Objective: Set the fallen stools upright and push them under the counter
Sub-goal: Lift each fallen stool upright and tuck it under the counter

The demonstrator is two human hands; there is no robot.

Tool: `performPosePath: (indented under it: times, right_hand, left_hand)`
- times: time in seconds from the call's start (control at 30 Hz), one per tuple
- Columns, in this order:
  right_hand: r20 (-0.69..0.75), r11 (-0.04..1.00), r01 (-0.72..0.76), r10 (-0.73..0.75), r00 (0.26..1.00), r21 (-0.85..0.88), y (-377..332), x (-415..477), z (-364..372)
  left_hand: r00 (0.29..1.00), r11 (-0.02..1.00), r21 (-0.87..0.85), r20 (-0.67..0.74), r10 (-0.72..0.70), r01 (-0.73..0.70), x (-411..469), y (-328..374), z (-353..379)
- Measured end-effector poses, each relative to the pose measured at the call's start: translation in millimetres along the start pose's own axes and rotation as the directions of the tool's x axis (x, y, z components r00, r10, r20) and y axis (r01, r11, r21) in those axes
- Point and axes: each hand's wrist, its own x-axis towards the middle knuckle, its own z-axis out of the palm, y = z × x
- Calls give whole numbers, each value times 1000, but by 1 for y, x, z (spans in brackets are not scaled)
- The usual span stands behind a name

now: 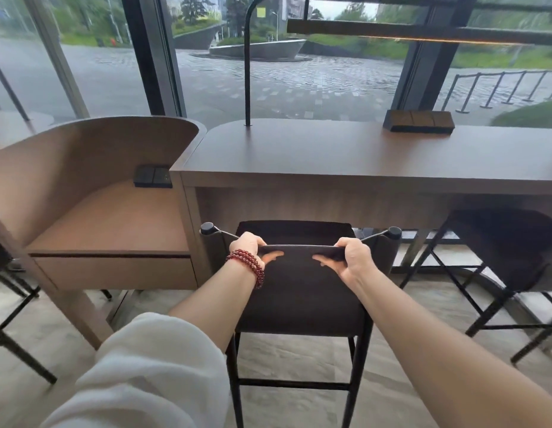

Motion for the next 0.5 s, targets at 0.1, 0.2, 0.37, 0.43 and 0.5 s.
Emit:
performPosePath:
  times: [0.1,0.2,0.37,0.43,0.5]
  right_hand:
    - [-5,1000,-6,6,1000,20,21,31,-4]
    - [-26,999,-27,29,999,47,47,54,-12]
    - [-51,997,-64,67,996,43,77,65,-23]
    - [-51,997,-62,64,997,43,79,65,-24]
    - [-63,997,-56,59,996,53,79,68,-23]
  left_hand:
    - [992,994,-75,101,-69,77,34,-13,-1]
    - [991,999,43,133,-32,26,67,-27,-6]
    - [987,999,-37,161,-20,26,100,-49,-17]
    - [985,999,-41,170,-6,14,102,-48,-18]
    - [984,999,-35,176,-16,23,103,-46,-18]
